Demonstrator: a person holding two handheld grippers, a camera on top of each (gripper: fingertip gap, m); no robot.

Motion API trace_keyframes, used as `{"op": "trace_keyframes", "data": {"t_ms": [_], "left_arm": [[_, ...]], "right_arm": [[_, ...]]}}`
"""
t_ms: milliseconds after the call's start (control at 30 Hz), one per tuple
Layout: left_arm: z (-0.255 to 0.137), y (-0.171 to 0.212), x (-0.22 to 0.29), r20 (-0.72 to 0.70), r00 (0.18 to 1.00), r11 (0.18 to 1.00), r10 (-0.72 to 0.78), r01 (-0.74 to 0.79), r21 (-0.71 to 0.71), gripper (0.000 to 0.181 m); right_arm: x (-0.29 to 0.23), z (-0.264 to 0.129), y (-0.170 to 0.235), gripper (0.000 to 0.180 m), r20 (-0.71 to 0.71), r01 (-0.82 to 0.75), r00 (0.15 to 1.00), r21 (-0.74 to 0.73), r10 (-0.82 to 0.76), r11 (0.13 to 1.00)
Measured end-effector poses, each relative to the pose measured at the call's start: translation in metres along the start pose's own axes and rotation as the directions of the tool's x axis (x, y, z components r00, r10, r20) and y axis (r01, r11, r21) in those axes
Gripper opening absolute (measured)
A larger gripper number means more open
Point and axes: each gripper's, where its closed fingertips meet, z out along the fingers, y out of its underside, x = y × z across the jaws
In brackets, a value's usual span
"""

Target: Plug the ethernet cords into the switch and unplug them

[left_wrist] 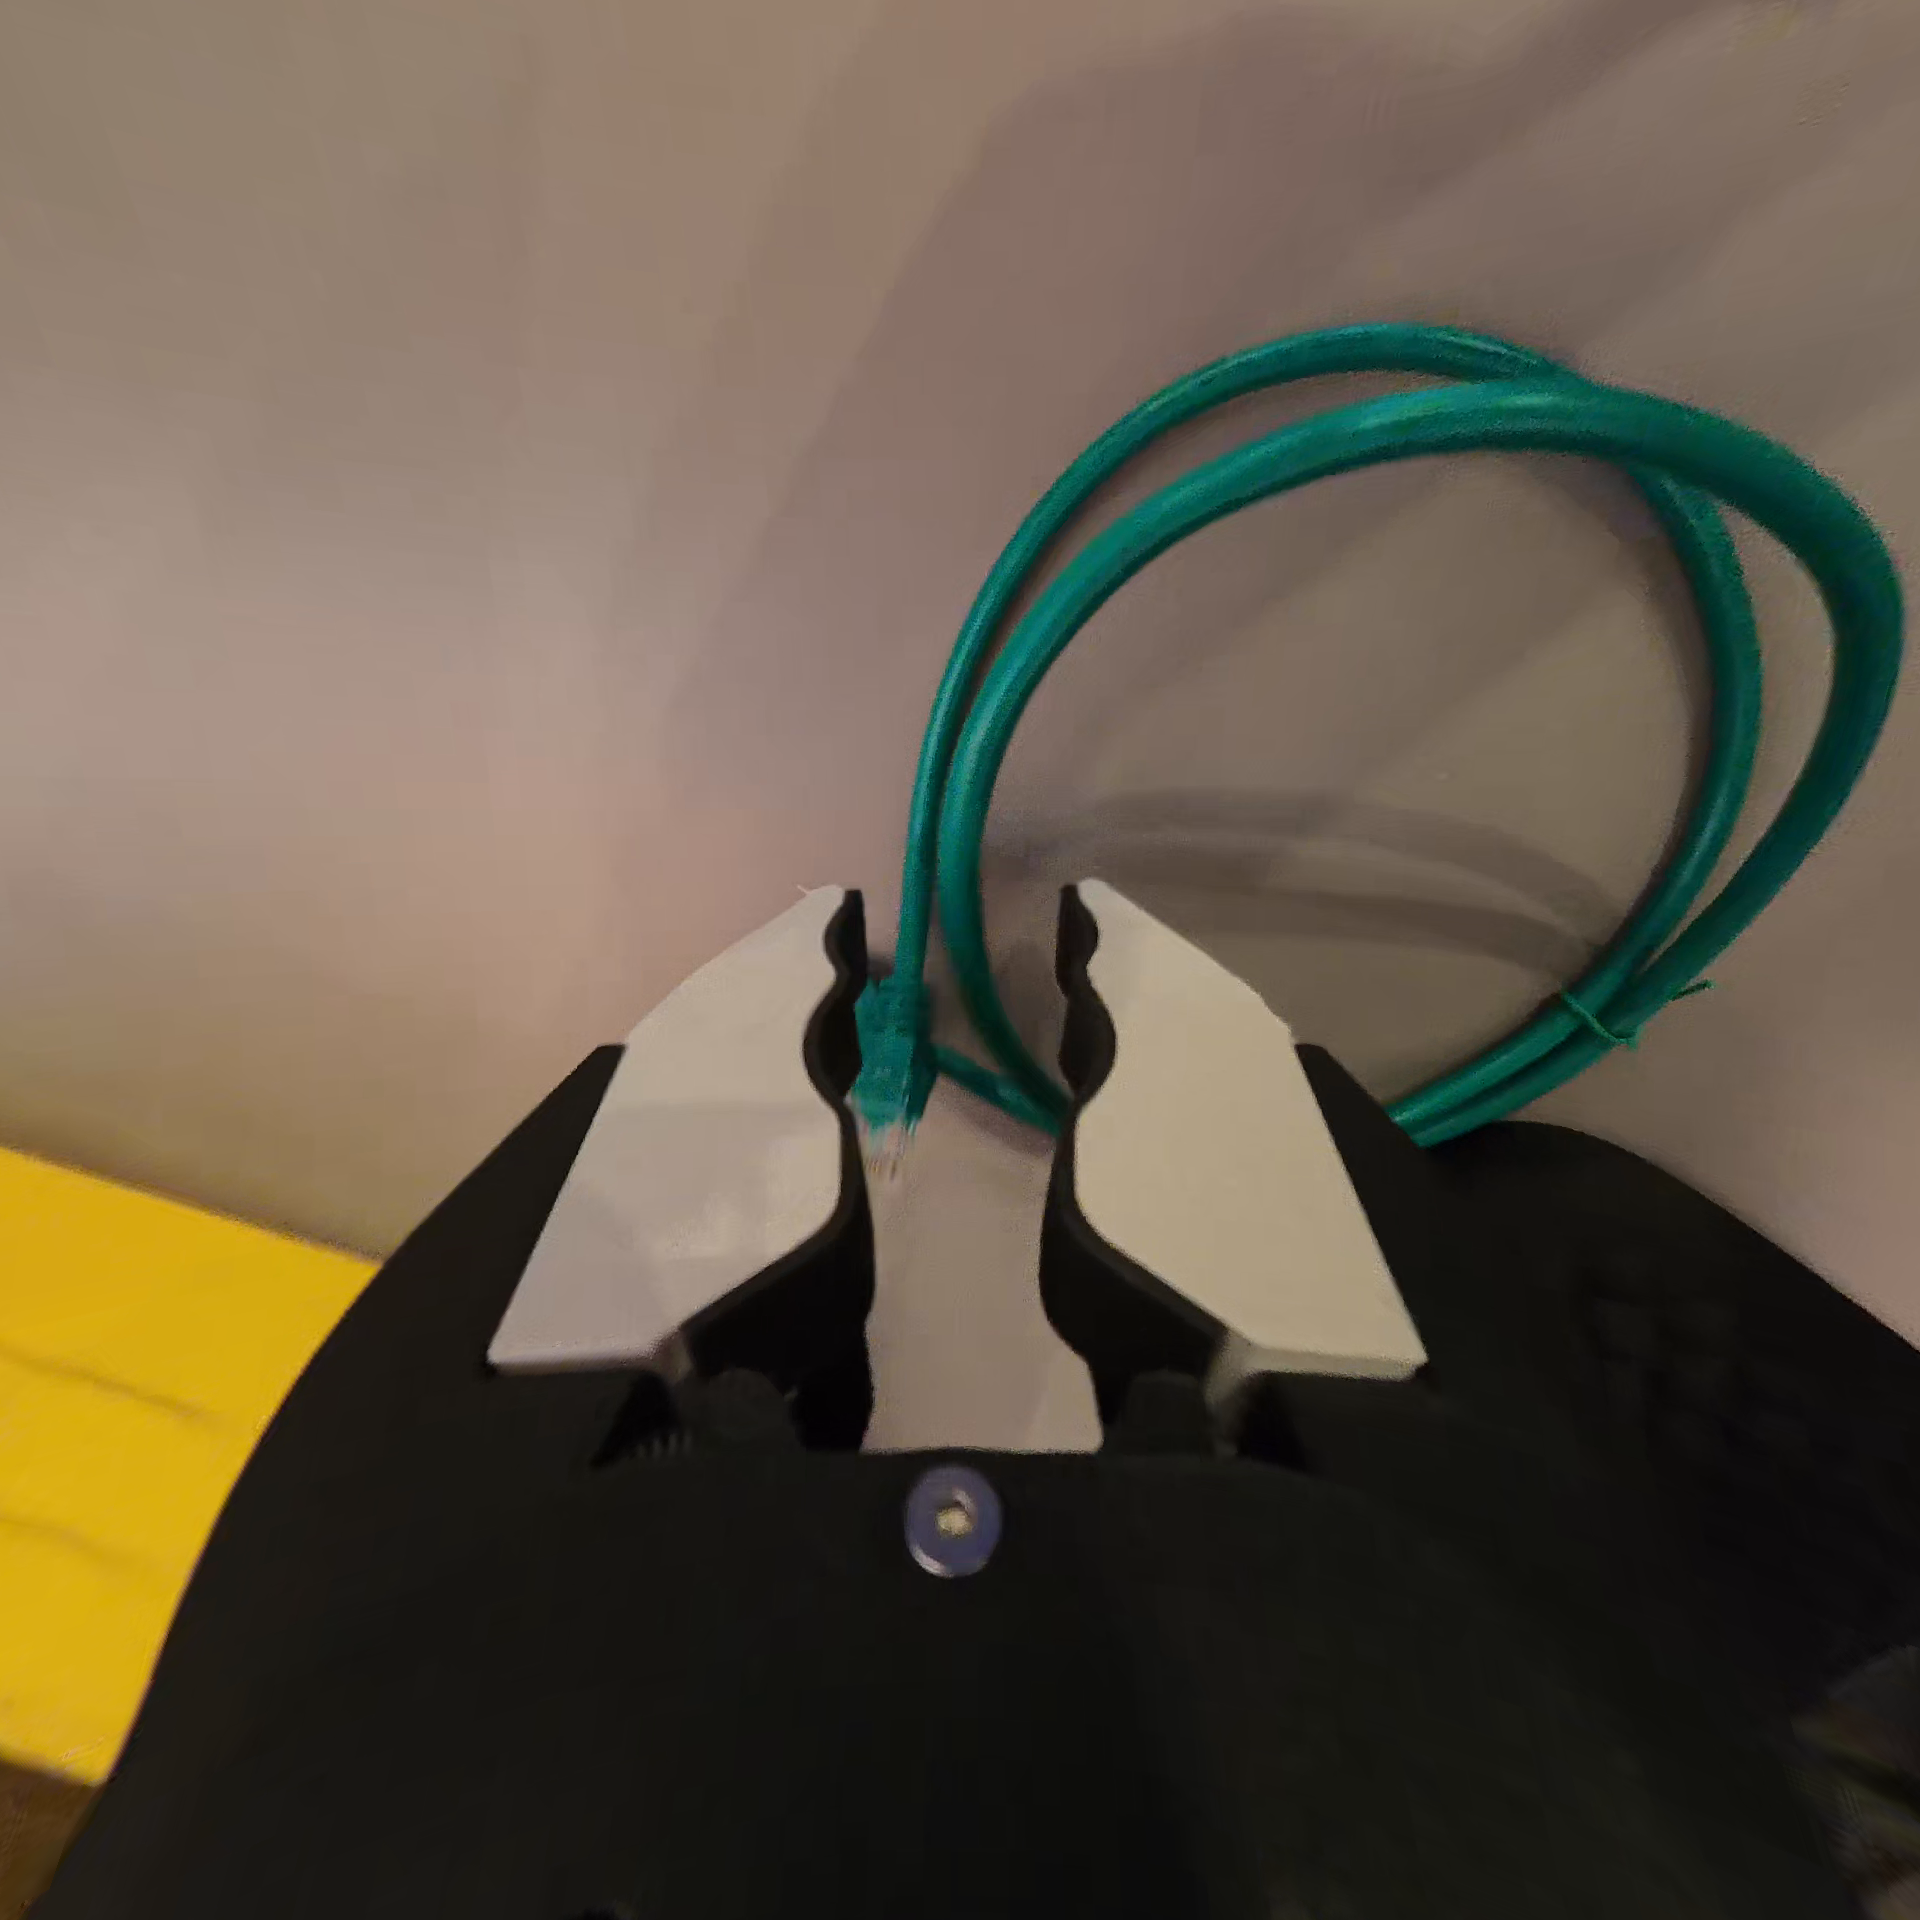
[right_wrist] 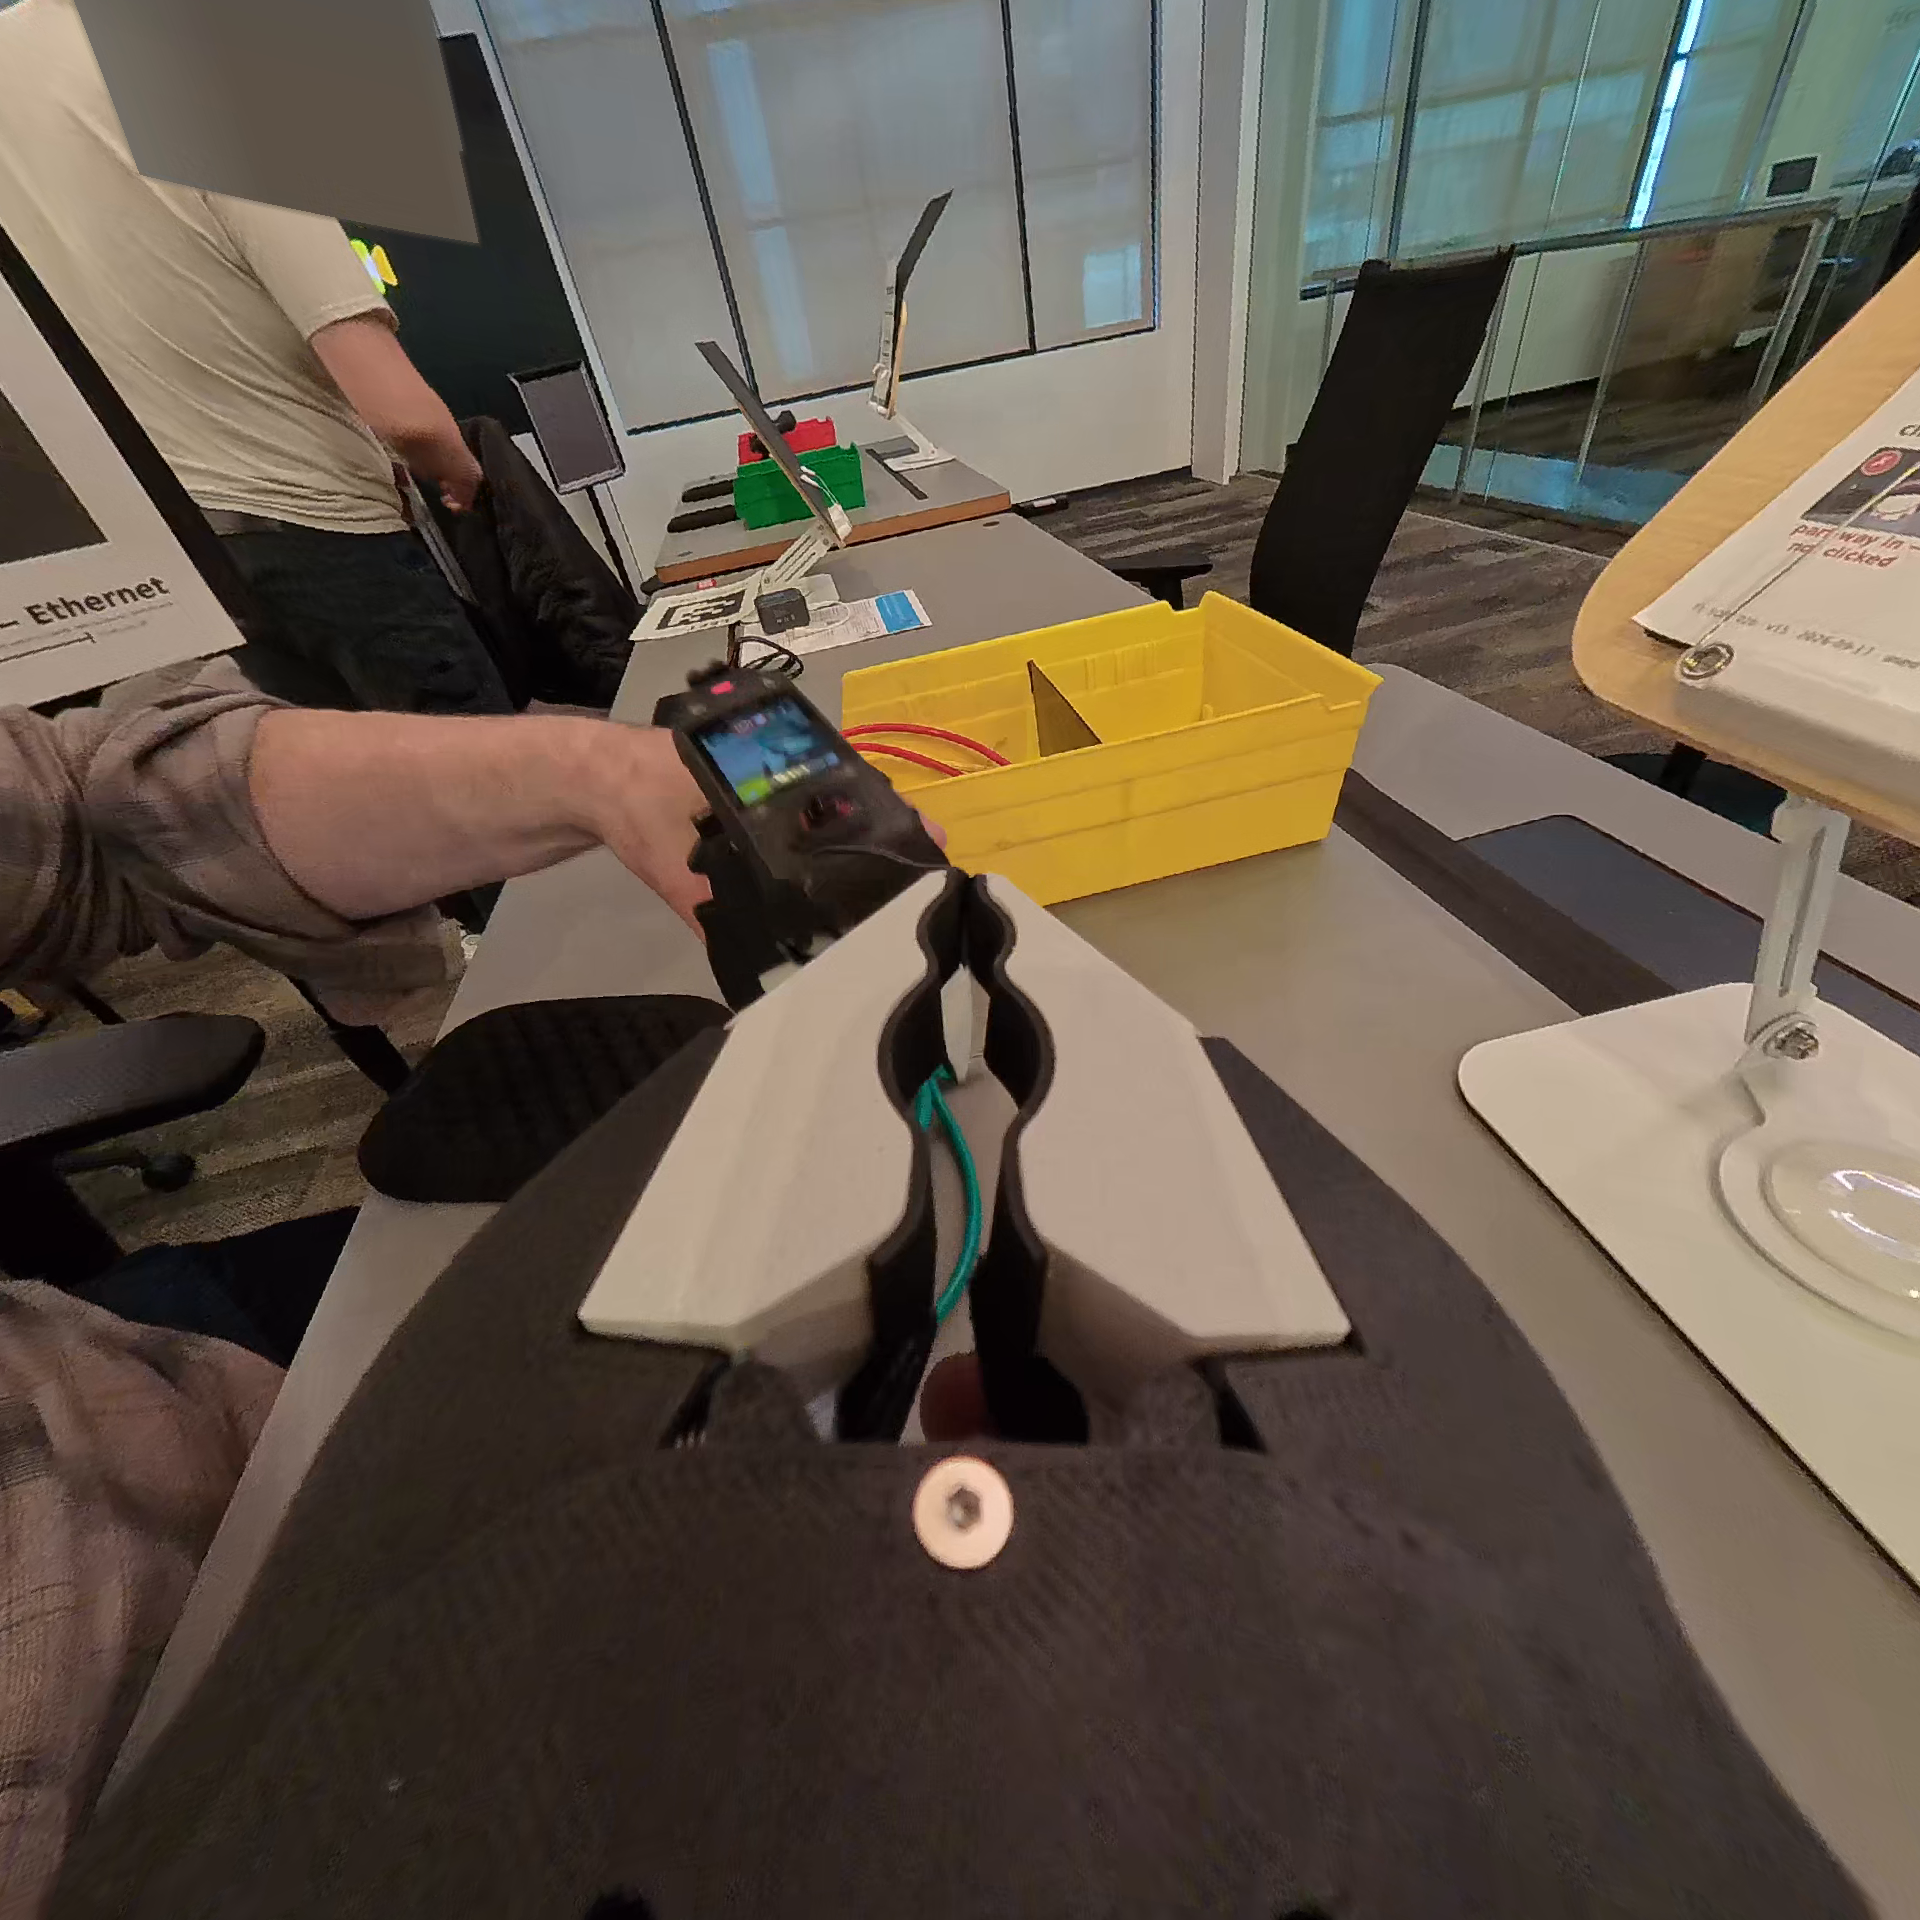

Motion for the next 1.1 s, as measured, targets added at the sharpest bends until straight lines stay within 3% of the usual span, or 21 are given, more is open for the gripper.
{"op": "trace_keyframes", "data": {"t_ms": [133, 200, 333, 500, 600, 700, 800, 867, 967, 1033, 1100], "left_arm": [[-0.036, 0.008, -0.014, 0.250, 0.968, 0.994, -0.031, 0.005, 0.106, 0.046], [-0.048, 0.020, -0.016, 0.383, 0.921, 0.995, -0.068, 0.037, 0.089, 0.052], [-0.048, 0.032, 0.000, 0.520, 0.831, 0.980, -0.196, 0.159, 0.116, 0.055], [-0.020, 0.036, 0.010, 0.402, 0.747, 0.848, -0.529, 0.447, 0.285, 0.071], [-0.012, 0.050, 0.010, 0.407, 0.750, 0.852, -0.521, 0.485, 0.196, 0.062], [0.007, 0.047, 0.024, 0.226, 0.756, 0.789, -0.614, 0.592, 0.164, 0.048], [0.010, 0.045, 0.020, 0.171, 0.738, 0.757, -0.652, 0.626, 0.186, 0.020], [0.011, 0.045, 0.015, 0.179, 0.753, 0.774, -0.633, 0.606, 0.185, 0.007], [0.010, 0.037, 0.012, 0.190, 0.822, 0.844, -0.536, 0.515, 0.153, 0.006], [0.009, 0.027, 0.010, 0.190, 0.882, 0.902, -0.430, 0.414, 0.119, 0.006], [0.007, 0.009, 0.013, 0.173, 0.959, 0.974, -0.223, 0.214, 0.070, 0.006]], "right_arm": [[0.002, -0.007, 0.000, 0.000, -0.001, 0.004, 1.000, 0.004, -0.004, 1.000], [0.003, -0.008, 0.000, 0.000, -0.001, 0.013, 1.000, 0.005, -0.013, 1.000], [0.000, -0.007, -0.001, 0.000, 0.006, 0.021, 1.000, 0.012, -0.021, 1.000], [-0.002, -0.008, 0.001, 0.000, 0.009, 0.021, 1.000, 0.016, -0.022, 1.000], [-0.003, -0.009, 0.003, 0.000, 0.015, 0.019, 1.000, 0.013, -0.019, 1.000], [-0.005, -0.010, 0.003, 0.000, 0.020, 0.021, 1.000, 0.016, -0.022, 1.000], [-0.006, -0.010, 0.002, 0.000, 0.028, 0.021, 0.999, 0.026, -0.021, 0.999], [-0.007, -0.010, 0.001, 0.000, 0.033, 0.020, 0.999, 0.030, -0.021, 0.999], [-0.007, -0.011, 0.002, 0.000, 0.038, 0.017, 0.999, 0.032, -0.018, 0.999], [-0.007, -0.013, 0.001, 0.000, 0.037, 0.019, 0.999, 0.032, -0.020, 0.999], [-0.005, -0.016, 0.001, 0.000, 0.033, 0.021, 0.999, 0.032, -0.022, 0.999]]}}
